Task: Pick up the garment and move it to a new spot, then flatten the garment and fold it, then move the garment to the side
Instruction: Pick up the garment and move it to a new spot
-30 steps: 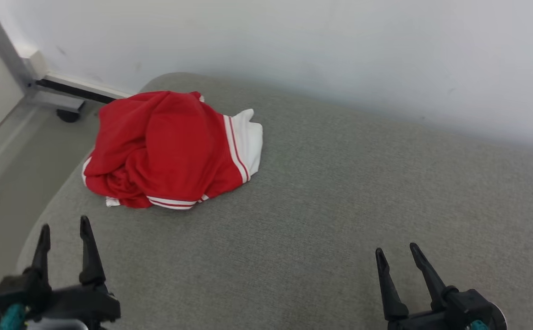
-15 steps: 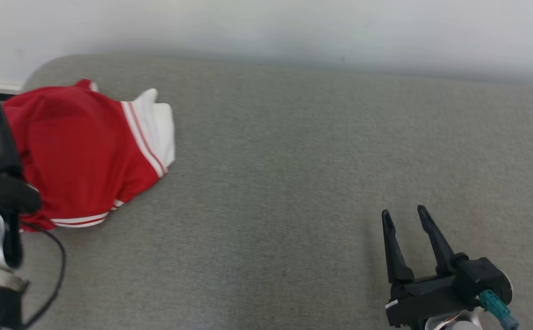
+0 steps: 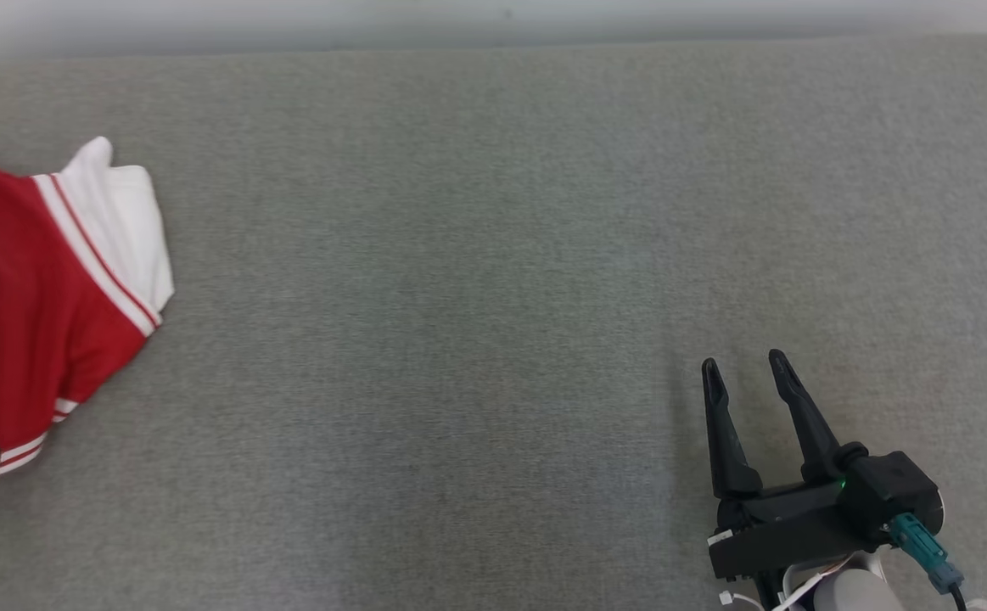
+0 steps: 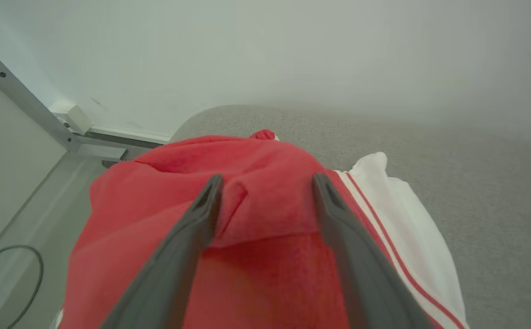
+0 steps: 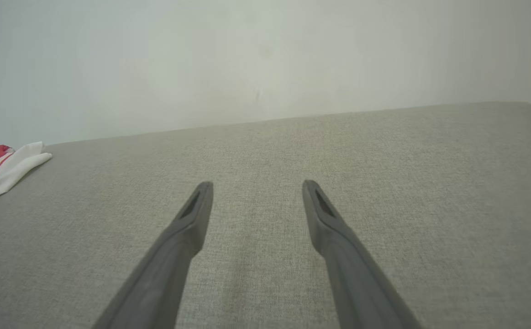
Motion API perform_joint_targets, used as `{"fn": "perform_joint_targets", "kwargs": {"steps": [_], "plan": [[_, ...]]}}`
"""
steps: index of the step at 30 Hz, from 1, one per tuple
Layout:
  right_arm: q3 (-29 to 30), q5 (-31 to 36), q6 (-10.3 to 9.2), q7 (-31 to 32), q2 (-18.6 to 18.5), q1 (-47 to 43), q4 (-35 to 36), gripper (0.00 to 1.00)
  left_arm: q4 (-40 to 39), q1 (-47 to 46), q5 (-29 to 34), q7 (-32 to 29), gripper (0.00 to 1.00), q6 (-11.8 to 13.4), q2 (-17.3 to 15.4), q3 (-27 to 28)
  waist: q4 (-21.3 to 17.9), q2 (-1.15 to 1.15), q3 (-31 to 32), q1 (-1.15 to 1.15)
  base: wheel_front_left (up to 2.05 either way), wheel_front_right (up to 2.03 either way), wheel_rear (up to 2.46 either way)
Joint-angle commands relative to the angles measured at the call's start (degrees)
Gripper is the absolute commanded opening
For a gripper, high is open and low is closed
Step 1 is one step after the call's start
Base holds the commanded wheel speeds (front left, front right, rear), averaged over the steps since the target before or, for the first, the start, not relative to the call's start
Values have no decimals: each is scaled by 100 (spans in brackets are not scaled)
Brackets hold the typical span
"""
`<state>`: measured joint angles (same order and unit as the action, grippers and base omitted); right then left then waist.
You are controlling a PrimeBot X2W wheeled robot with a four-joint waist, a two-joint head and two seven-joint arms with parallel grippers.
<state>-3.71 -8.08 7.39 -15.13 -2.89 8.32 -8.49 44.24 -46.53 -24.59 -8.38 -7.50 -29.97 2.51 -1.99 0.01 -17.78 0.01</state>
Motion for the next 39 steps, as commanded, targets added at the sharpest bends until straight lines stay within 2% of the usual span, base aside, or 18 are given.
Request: {"fn": "perform_joint_targets", "kwargs": {"steps": [1, 8, 10, 19, 28, 34, 39], "plan": [[14, -69, 19, -7, 3, 57, 6, 100, 117, -104, -40, -154, 100, 12, -34, -15, -224, -1, -195, -1, 0, 0, 0], [10, -54, 19, -7, 4, 52, -24, 100, 718, -81, -67, -844, 100, 183, -118, -96, -266, -1, -166, -1, 0, 0, 0], [27, -38, 19, -7, 4, 57, -28, 100, 807, -55, -24, -808, 0, 217, -125, -130, -248, -1, -134, -1, 0, 0, 0], [109, 13, 19, -7, 3, -124, -69, 100, 740, -192, -102, -103, 0, 105, -55, -209, -53, -1, 151, -1, 0, 0, 0], [108, -34, 19, -7, 2, -346, -147, 100, 110, -565, -193, 863, 0, 15, 15, -391, 155, -1, 652, -1, 0, 0, 0], [76, -58, 19, -7, 3, -444, -174, 100, -751, -886, -355, 930, 0, 8, 166, -724, 145, -1, 871, -1, 0, 0, 0], [28, -116, 19, -6, 2, -489, -198, 100, -1706, -1022, -570, 764, 0, 5, 325, -1182, -39, -1, 975, -1, 0, 0, 0]]}}
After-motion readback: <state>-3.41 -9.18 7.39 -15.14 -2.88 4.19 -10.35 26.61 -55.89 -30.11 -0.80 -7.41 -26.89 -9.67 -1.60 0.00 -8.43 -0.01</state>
